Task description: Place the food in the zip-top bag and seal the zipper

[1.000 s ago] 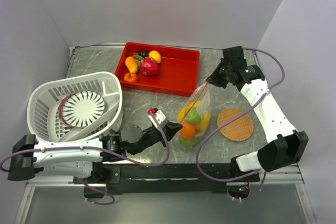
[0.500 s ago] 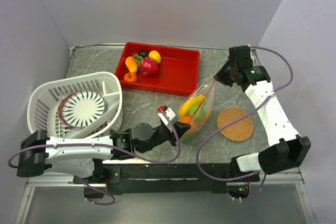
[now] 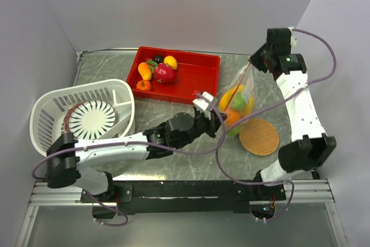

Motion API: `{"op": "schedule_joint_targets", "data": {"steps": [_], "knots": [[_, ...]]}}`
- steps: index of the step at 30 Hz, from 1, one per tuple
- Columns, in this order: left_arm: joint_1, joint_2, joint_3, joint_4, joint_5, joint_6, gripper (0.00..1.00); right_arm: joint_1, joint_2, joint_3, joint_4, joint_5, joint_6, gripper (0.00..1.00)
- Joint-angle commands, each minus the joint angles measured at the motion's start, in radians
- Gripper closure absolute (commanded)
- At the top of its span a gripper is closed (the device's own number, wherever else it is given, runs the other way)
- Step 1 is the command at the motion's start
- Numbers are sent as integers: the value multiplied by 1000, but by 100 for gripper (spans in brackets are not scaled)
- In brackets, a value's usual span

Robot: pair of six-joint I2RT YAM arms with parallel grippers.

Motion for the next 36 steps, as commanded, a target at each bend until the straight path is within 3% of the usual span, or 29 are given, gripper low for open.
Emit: {"op": "schedule_joint_targets", "data": {"steps": [1,13,19,23,26,29,31,32,33,35,36], "knots": [[5,61,58,-29,135,-65,99,-42,76,87,156,141,-30,100],[55,76,26,-32,152,-154,99,-45,90,44,222,123,-42,100],[115,33,-18,-100,89,-219,99,8,197,79,223,77,-74,100],[164,-13,-66,-141,68,-281,95,64,306,125,206,71,-110,100],[199,-70,-98,-166,69,-308,87,104,378,191,167,66,-139,94],[224,-109,-121,-189,58,-306,86,134,407,227,168,49,-162,79],[241,-126,-135,-216,49,-308,75,145,412,254,183,11,-185,50],[250,-140,-138,-226,48,-311,75,157,415,271,182,3,-194,40],[261,-149,-141,-233,52,-314,72,165,418,291,179,-3,-214,22],[284,-177,-161,-237,61,-323,65,179,435,378,138,-3,-228,6],[293,-186,-169,-238,63,-328,52,182,438,439,95,-5,-234,0]]}}
